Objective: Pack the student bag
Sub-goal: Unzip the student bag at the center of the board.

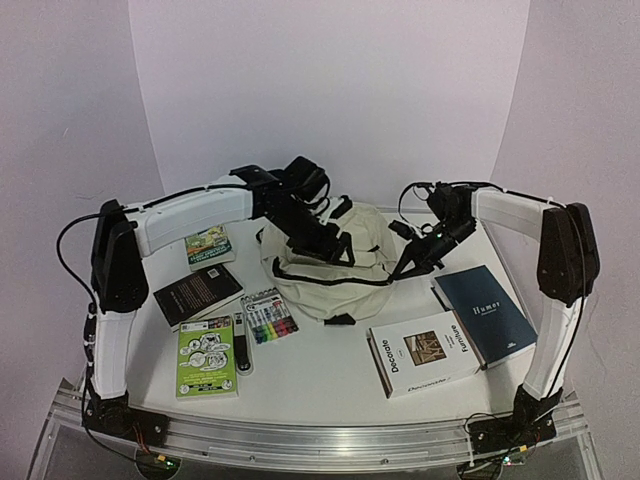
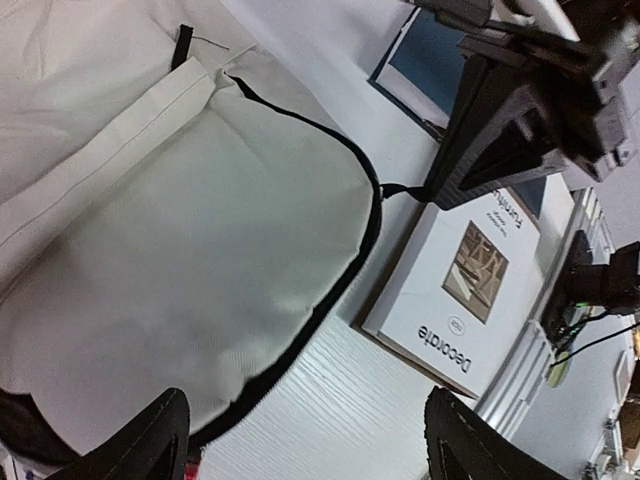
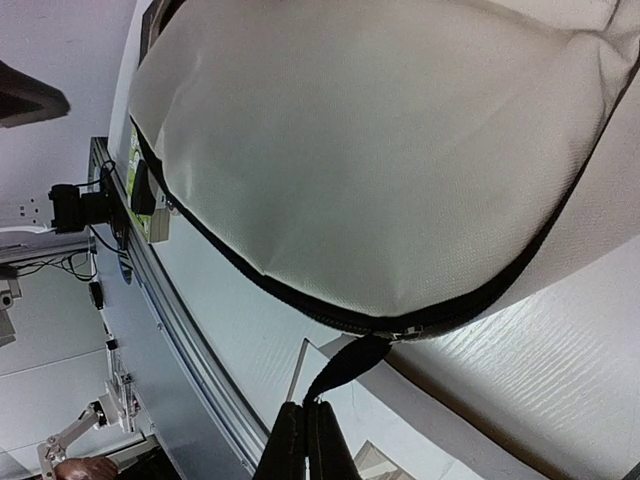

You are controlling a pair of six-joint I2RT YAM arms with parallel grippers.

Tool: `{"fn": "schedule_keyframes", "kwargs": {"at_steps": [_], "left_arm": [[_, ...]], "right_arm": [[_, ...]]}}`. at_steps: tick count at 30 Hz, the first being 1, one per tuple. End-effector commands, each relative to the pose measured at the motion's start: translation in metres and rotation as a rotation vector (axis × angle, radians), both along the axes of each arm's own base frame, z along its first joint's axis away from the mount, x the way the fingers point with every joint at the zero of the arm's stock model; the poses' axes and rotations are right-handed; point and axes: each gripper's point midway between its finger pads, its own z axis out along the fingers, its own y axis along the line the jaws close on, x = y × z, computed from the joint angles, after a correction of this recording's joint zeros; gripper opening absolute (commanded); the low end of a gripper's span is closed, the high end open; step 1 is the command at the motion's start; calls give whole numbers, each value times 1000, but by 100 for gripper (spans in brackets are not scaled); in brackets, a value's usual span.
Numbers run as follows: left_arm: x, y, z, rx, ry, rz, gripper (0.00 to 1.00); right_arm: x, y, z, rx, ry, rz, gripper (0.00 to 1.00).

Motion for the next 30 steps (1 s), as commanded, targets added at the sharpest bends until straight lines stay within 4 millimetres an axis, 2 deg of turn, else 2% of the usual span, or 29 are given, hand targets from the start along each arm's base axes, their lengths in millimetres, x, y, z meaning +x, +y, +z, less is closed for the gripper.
{"fn": "schedule_keyframes", "kwargs": {"at_steps": [1, 3, 5, 7, 8, 9, 10, 11, 14, 18, 21, 25, 26, 29, 30], "left_arm": [[16, 1, -40, 174, -80, -27, 82], [22, 5, -54, 253, -126, -21, 80], [22, 13, -65, 314, -131, -19, 68], [18, 23, -74, 358, -122, -24, 47], [16, 29, -76, 375, -118, -22, 33], [14, 37, -78, 391, -112, -14, 14], [14, 47, -80, 407, -113, 2, 3], [16, 56, -82, 422, -118, 26, 0], [23, 84, -87, 445, -99, 96, 0], [44, 115, -83, 500, -134, 175, 0], [62, 129, -77, 519, -158, 225, 0], [75, 129, -62, 487, -181, 236, 5], [74, 125, -57, 468, -186, 222, 11], [59, 107, -31, 363, -234, 161, 48], [49, 99, -21, 315, -257, 126, 56]], "right_arm": [[12, 3, 19, 23, -52, -4, 0], [14, 2, 18, 17, -58, -3, 0], [19, -2, 17, 9, -65, -12, 0], [29, -11, 15, -4, -70, -38, 0], [33, -16, 13, -11, -72, -50, 0], [40, -25, 10, -24, -80, -66, 0], [45, -33, 7, -41, -88, -80, 0], [49, -41, 3, -64, -96, -88, 0], [51, -66, -14, -123, -98, -103, 0], [31, -78, -23, -150, -94, -66, 0], [9, -68, -14, -84, -75, -44, 0], [-14, -27, 9, -12, -95, 41, 0], [-16, -14, 13, 5, -100, 59, 0], [-11, 16, 24, 46, -117, 79, 0], [-7, 23, 24, 53, -120, 79, 0]]}}
